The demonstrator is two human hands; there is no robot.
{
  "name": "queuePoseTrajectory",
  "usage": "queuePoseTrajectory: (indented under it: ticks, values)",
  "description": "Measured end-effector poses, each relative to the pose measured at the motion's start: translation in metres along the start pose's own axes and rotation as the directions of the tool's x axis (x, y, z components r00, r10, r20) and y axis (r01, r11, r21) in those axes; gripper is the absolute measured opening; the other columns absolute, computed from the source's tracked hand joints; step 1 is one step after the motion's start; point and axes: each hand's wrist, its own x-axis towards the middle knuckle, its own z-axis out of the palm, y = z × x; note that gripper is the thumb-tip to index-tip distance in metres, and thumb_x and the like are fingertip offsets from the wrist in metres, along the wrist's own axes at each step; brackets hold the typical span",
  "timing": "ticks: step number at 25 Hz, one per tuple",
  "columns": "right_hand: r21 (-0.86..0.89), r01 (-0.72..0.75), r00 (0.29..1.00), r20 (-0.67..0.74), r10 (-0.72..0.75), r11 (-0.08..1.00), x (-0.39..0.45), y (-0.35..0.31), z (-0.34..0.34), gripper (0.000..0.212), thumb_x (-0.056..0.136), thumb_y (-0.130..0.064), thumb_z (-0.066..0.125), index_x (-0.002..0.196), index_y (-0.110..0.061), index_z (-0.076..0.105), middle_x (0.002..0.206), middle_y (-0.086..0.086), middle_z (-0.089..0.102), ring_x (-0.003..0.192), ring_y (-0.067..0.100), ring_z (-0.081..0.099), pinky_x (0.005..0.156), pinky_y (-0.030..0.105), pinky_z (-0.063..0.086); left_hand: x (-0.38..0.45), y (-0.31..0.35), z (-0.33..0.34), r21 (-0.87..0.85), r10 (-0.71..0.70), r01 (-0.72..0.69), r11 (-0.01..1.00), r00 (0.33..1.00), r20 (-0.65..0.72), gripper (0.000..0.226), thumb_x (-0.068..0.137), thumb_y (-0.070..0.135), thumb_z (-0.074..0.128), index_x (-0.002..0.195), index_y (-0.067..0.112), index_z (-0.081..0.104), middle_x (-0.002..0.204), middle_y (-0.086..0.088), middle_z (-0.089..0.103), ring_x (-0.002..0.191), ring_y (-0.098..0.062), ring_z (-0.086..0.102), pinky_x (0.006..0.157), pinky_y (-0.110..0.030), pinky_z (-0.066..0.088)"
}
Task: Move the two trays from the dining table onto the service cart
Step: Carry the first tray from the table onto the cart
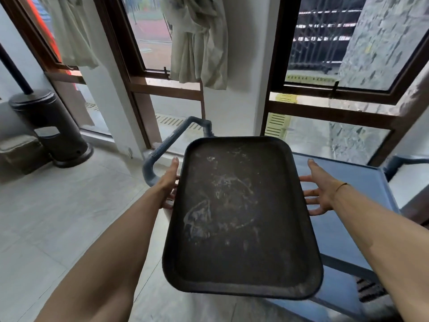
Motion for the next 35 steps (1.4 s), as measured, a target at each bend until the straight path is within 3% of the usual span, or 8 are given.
queuePoseTrajectory:
  ticks: [5,10,13,16,22,28,32,35]
  values:
    - [0.005,-0.046,0.998,-0.038,0.046,0.999,0.026,-0.017,0.018,0.071,0.082,-0.083,0.032,0.112,-0.026,0.060,0.110,0.016,0.059,0.097,0.034,0.059,0.067,0.047,0.050,0.046,0.029,0.001,0.070,-0.010,0.006,0.997,0.999,0.045,0.099,0.079,0.088,0.014,0.131,0.016,0.058,0.132,-0.016,0.055,0.119,-0.040,0.053,0.102,-0.053,0.043]
    - [-0.021,-0.095,0.994,-0.047,0.094,0.995,0.057,-0.033,0.035,0.070,0.080,-0.085,0.031,0.115,-0.031,0.058,0.107,0.015,0.061,0.092,0.032,0.060,0.062,0.044,0.050,0.087,0.046,0.007,0.138,-0.056,0.047,0.989,0.996,0.067,0.093,0.078,0.089,0.010,0.109,0.014,0.057,0.102,-0.011,0.058,0.088,-0.034,0.055,0.070,-0.041,0.045]
    - [-0.022,-0.102,0.994,-0.037,0.101,0.995,0.082,-0.042,0.040,0.071,0.081,-0.084,0.032,0.116,-0.030,0.058,0.107,0.016,0.062,0.093,0.032,0.061,0.063,0.042,0.050,0.117,0.055,0.010,0.193,-0.063,0.048,0.980,0.995,0.076,0.094,0.078,0.089,0.008,0.105,0.015,0.059,0.108,-0.013,0.059,0.099,-0.037,0.056,0.075,-0.045,0.045]
    - [-0.024,-0.114,0.993,-0.012,0.114,0.993,0.106,-0.052,0.046,0.070,0.082,-0.083,0.031,0.119,-0.029,0.058,0.107,0.017,0.063,0.092,0.031,0.062,0.063,0.041,0.050,0.140,0.069,0.010,0.237,-0.087,0.067,0.969,0.993,0.078,0.097,0.077,0.090,0.007,0.116,0.017,0.057,0.117,-0.015,0.060,0.107,-0.040,0.056,0.079,-0.050,0.046]
    - [-0.056,-0.155,0.988,-0.019,0.155,0.986,0.136,-0.067,0.050,0.076,0.080,-0.084,0.032,0.113,-0.020,0.059,0.103,0.017,0.064,0.084,0.030,0.064,0.063,0.040,0.052,0.189,0.091,0.013,0.275,-0.148,0.108,0.955,0.981,0.128,0.090,0.077,0.090,0.010,0.090,0.017,0.060,0.106,-0.015,0.061,0.096,-0.036,0.059,0.080,-0.051,0.048]
    - [-0.055,-0.211,0.977,-0.028,0.210,0.976,0.146,-0.066,0.073,0.078,0.077,-0.087,0.032,0.110,-0.021,0.060,0.093,0.014,0.062,0.072,0.025,0.063,0.055,0.034,0.053,0.229,0.090,0.004,0.341,-0.192,0.121,0.932,0.964,0.184,0.087,0.078,0.089,0.011,0.093,0.018,0.059,0.108,-0.014,0.061,0.099,-0.035,0.059,0.082,-0.053,0.048]
    - [0.000,-0.239,0.969,-0.066,0.238,0.971,0.147,-0.050,0.092,0.074,0.079,-0.085,0.030,0.115,-0.026,0.057,0.099,0.014,0.059,0.074,0.025,0.060,0.059,0.037,0.050,0.251,0.092,-0.007,0.391,-0.216,0.106,0.914,0.944,0.250,0.085,0.079,0.089,0.015,0.095,0.017,0.058,0.107,-0.015,0.061,0.095,-0.035,0.059,0.075,-0.052,0.050]
    - [0.037,-0.254,0.963,-0.084,0.256,0.967,0.145,-0.041,0.100,0.071,0.081,-0.084,0.027,0.116,-0.030,0.057,0.105,0.014,0.056,0.078,0.025,0.057,0.068,0.041,0.050,0.261,0.091,-0.011,0.423,-0.231,0.086,0.902,0.924,0.305,0.089,0.079,0.088,0.016,0.107,0.014,0.056,0.106,-0.015,0.059,0.097,-0.036,0.058,0.080,-0.055,0.050]
